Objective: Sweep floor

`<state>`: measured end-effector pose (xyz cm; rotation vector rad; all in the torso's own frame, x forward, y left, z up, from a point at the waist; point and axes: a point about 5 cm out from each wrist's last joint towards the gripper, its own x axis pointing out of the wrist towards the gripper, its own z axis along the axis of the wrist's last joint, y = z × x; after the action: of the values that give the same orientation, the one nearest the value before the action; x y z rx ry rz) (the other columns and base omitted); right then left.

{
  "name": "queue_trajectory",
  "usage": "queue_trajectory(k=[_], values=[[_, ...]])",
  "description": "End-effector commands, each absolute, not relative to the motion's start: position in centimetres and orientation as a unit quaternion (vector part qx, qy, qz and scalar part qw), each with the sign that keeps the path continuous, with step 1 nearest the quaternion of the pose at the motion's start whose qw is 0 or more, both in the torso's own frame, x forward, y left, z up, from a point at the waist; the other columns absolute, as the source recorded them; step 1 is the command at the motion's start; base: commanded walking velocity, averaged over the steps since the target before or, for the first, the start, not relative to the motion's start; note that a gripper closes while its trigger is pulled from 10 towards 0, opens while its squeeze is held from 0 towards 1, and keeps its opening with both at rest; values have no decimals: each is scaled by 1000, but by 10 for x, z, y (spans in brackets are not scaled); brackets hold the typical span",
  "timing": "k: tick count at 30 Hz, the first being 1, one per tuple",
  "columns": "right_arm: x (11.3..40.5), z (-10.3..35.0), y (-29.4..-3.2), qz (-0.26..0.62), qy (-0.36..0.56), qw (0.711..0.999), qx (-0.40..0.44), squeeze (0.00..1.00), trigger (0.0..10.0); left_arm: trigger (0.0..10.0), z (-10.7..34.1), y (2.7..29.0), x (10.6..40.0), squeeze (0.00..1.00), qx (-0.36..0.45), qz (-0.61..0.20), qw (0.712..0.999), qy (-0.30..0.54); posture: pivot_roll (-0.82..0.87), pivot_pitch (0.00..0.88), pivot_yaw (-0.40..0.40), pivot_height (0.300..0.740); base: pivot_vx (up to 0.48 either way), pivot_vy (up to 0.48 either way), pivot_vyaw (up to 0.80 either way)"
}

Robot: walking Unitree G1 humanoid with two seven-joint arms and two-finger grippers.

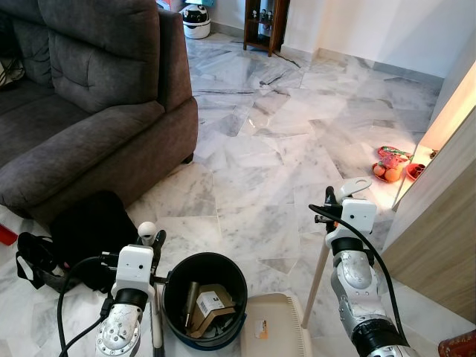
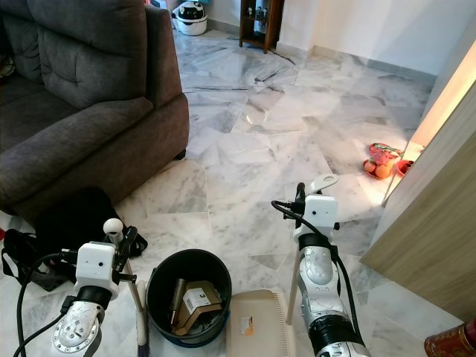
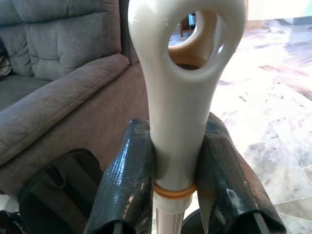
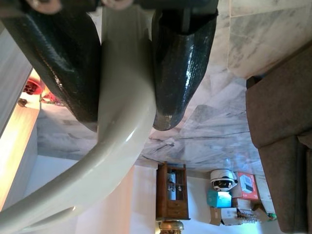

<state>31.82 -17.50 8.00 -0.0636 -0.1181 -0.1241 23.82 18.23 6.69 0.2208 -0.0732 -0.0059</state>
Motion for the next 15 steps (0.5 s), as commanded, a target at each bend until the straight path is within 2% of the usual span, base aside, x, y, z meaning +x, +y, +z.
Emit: queue_trajectory(k=[1,15], values=[[322,86,-171,-61,-75,995,-18,0,10000,10000,76,182,239,0,120,-13,991,-60,178,46,5,740,-266,0,0],[323,88,-172,-62,-78,995,-17,0,10000,10000,75,180,239,0,121,-18,991,-61,176,38,4,740,-287,0,0]])
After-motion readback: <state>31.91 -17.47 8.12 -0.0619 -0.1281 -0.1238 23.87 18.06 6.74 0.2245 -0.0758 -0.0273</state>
